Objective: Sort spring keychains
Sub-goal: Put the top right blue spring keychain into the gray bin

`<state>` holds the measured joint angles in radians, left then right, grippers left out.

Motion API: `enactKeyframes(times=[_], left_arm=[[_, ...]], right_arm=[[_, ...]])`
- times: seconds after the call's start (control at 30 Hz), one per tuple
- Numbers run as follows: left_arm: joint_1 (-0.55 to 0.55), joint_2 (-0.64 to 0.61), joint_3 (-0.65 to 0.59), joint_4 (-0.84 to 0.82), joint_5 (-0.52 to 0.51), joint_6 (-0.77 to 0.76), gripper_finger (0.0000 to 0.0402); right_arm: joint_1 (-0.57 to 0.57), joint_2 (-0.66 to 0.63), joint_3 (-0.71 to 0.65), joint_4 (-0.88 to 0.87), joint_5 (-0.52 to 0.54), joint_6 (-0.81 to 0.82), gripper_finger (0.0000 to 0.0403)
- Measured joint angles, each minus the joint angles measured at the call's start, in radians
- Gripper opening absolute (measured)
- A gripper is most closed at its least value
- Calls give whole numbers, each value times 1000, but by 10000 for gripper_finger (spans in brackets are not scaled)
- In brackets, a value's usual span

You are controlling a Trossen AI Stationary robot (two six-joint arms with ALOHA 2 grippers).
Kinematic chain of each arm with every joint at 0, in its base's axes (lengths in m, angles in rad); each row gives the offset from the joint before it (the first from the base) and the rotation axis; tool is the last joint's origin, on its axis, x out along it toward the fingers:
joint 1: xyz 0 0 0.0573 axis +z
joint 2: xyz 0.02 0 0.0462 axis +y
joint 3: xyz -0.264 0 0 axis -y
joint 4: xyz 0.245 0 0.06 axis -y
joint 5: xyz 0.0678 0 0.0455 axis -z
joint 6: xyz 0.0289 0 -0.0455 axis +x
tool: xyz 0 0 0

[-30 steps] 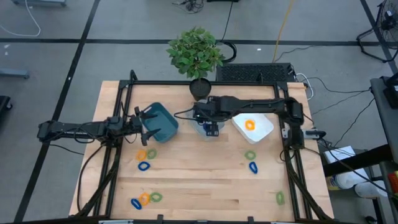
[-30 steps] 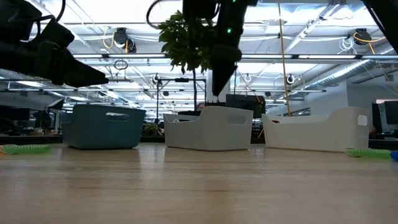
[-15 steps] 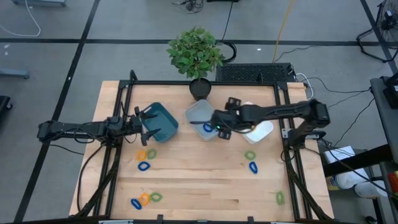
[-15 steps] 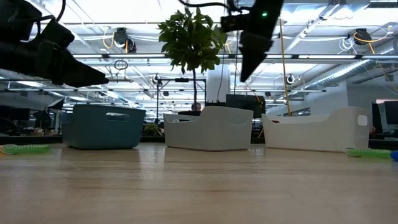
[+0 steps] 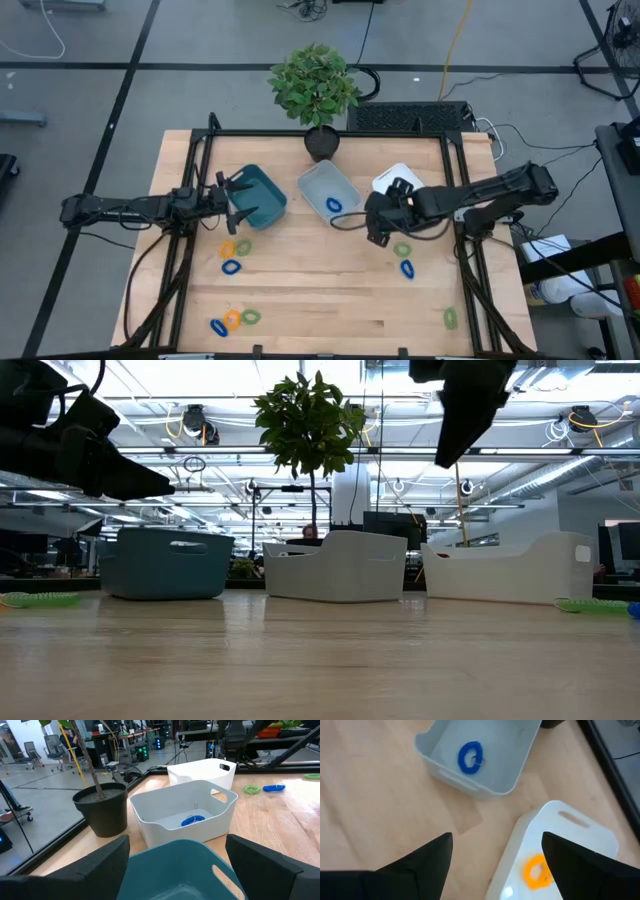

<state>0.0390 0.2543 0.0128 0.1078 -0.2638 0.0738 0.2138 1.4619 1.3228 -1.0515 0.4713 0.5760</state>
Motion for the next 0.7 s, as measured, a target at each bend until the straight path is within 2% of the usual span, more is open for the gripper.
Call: enactKeyframes(times=[0.5,0.7], left_arm=[[0,0,0,0,0,0,335],[0,0,0,0,0,0,335]], right_arm=[[152,-15,34,-180,-7,390,290],[214,-16,67,-273,-144,627,290]])
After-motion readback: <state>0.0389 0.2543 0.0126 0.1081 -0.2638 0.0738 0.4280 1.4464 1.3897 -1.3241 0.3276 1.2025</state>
